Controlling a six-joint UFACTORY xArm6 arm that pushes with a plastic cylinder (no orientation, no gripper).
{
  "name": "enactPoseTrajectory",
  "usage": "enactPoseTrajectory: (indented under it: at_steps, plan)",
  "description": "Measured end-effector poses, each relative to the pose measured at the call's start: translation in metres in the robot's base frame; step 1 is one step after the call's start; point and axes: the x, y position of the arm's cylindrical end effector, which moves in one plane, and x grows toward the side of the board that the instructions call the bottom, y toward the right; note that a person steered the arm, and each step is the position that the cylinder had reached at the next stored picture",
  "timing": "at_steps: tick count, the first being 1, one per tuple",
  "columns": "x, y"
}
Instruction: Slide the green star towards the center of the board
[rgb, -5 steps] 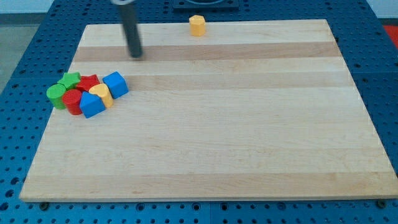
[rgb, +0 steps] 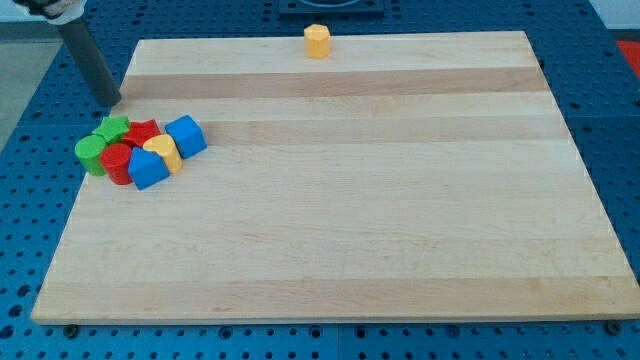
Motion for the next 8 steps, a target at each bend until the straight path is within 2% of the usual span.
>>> enactPoseTrajectory:
  at_steps: [6, 7, 8]
  plan:
    - [0.024, 0.001]
    - [0.020, 0.001]
    - [0.001, 0.035]
